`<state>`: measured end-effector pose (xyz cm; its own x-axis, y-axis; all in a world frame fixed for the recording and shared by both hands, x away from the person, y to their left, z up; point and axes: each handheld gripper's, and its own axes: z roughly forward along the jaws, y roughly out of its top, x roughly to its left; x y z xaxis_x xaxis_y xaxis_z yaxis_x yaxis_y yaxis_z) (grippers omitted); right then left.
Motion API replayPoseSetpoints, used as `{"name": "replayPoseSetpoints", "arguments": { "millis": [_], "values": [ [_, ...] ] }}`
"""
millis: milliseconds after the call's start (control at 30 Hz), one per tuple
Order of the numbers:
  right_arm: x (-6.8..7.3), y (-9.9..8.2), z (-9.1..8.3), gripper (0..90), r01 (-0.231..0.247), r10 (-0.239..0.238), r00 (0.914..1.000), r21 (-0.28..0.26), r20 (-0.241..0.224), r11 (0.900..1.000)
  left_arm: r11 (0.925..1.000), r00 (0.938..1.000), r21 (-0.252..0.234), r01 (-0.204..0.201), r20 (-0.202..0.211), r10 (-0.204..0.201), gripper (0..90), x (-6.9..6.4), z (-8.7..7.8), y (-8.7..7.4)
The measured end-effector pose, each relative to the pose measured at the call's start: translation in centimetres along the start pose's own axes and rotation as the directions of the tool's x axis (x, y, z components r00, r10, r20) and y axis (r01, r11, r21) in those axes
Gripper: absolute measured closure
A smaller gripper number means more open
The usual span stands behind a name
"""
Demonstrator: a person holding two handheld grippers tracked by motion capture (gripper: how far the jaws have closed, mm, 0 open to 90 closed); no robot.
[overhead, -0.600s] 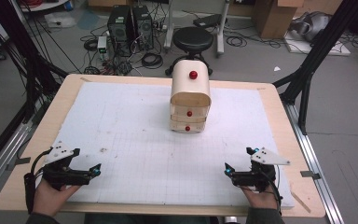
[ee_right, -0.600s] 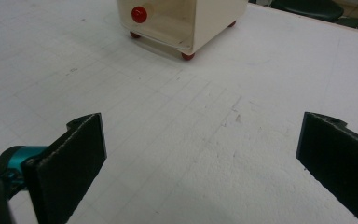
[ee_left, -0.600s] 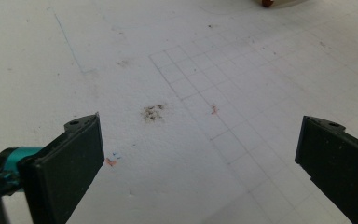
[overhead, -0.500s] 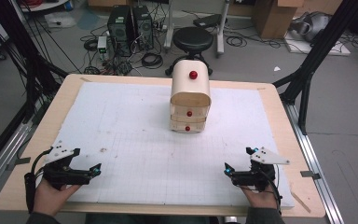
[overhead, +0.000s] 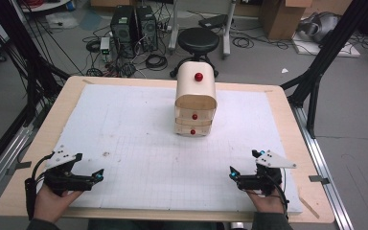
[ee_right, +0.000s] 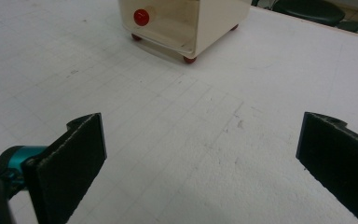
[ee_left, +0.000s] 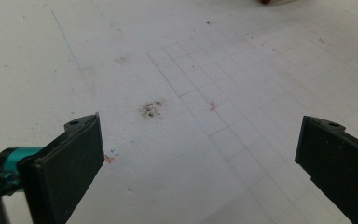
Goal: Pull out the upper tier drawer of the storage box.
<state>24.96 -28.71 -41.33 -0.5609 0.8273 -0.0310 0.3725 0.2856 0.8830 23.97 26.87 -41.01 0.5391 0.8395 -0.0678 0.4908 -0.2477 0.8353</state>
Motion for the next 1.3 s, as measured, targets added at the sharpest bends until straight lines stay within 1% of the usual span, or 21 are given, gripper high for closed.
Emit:
{"name": "replayPoseSetpoints", "arguments": {
  "millis": [167,233,300,467,633,667,700,733,800,833,867,933,967,1067,1100,1133,1167,1233,1300],
  "values": [
    [0.0,0.1,0.0,0.3,0.005,-0.005,1.0,0.003,0.001,1.0,1.0,1.0,0.005,-0.004,0.003,0.004,1.7,0.0,0.1,0.0],
    [0.1,0.1,-0.1,0.3,0.001,-0.001,0.9998,0.008,0.019,1.0,1.0,1.0,0.001,0.001,0.004,-0.001,1.7,0.0,0.1,0.0],
    [0.1,0.2,-0.2,0.3,-0.008,0.008,0.9997,0.007,0.024,0.9999,1.0,1.0,0.003,-0.001,0.006,0.001,1.7,0.0,0.1,0.1],
    [0.3,0.4,-0.3,0.3,-0.004,0.004,0.9993,0.004,0.038,1.0,1.0,1.0,0.001,-0.003,0.008,0.003,1.7,0.0,0.2,0.1],
    [0.7,0.8,-0.2,0.4,-0.012,0.012,0.9993,0.007,0.036,0.9999,1.0,1.0,-0.001,0.001,0.01,-0.001,1.7,-0.1,0.1,0.0],
    [1.1,1.1,0.0,0.4,-0.023,0.022,0.9993,0.006,0.031,0.9997,1.0,0.9999,0.0,0.0,0.011,0.0,1.7,-0.1,0.0,0.0],
    [1.1,1.1,0.0,0.4,-0.023,0.022,0.9993,0.006,0.031,0.9997,1.0,0.9999,0.0,-0.001,0.012,0.001,1.7,-0.2,0.0,0.0],
    [1.5,1.4,0.2,0.4,-0.032,0.032,0.9993,0.009,0.021,0.9994,1.0,0.9999,-0.003,0.001,0.012,-0.001,1.7,-0.2,0.0,0.0],
    [1.9,1.7,0.4,0.4,-0.016,0.016,0.9996,0.014,0.025,0.9998,1.0,0.9999,-0.003,0.0,0.013,0.0,1.7,-0.2,0.0,0.0],
    [2.1,1.9,0.6,0.4,-0.019,0.018,0.9994,0.019,0.028,0.9997,1.0,0.9999,-0.001,-0.003,0.012,0.003,1.7,-0.1,-0.1,0.0],
    [2.2,2.0,0.7,0.4,-0.017,0.017,0.9994,0.018,0.031,0.9997,1.0,0.9999,-0.004,0.003,0.011,-0.003,1.7,0.0,-0.1,0.0],
    [2.4,2.1,0.7,0.4,-0.019,0.019,0.9994,0.012,0.029,0.9998,1.0,0.9999,-0.006,0.005,0.009,-0.005,1.7,0.0,-0.2,-0.1],
    [2.7,2.4,1.0,0.4,-0.018,0.018,0.9991,0.004,0.039,0.9998,1.0,0.9999,-0.006,0.004,0.011,-0.004,1.7,0.1,-0.3,-0.1],
    [3.1,2.7,1.2,0.4,-0.025,0.025,0.999,-0.008,0.037,0.9997,0.9999,0.9999,-0.009,0.012,0.011,-0.012,1.7,0.1,-0.3,-0.2],
    [3.6,3.1,1.4,0.5,-0.044,0.045,0.9978,-0.015,0.048,0.9989,0.9999,0.9999,-0.007,0.007,0.011,-0.007,1.7,0.1,-0.4,-0.2],
    [3.6,3.1,1.4,0.5,-0.044,0.045,0.9978,-0.015,0.048,0.9989,0.9999,0.9999,-0.007,0.007,0.011,-0.007,1.7,0.1,-0.4,-0.2],
    [4.0,3.6,1.7,0.5,-0.049,0.05,0.9972,-0.021,0.055,0.9986,0.9999,0.9999,-0.009,0.007,0.01,-0.007,1.7,0.1,-0.4,-0.2],
    [4.5,4.1,1.9,0.5,-0.058,0.06,0.9955,-0.035,0.074,0.9977,0.9999,0.9999,-0.01,0.007,0.011,-0.007,1.7,0.1,-0.4,-0.2],
    [4.8,4.7,2.3,0.5,-0.067,0.07,0.9942,-0.048,0.082,0.9966,0.9999,0.9999,-0.012,0.007,0.01,-0.007,1.7,0.1,-0.4,-0.2]
  ]
}}
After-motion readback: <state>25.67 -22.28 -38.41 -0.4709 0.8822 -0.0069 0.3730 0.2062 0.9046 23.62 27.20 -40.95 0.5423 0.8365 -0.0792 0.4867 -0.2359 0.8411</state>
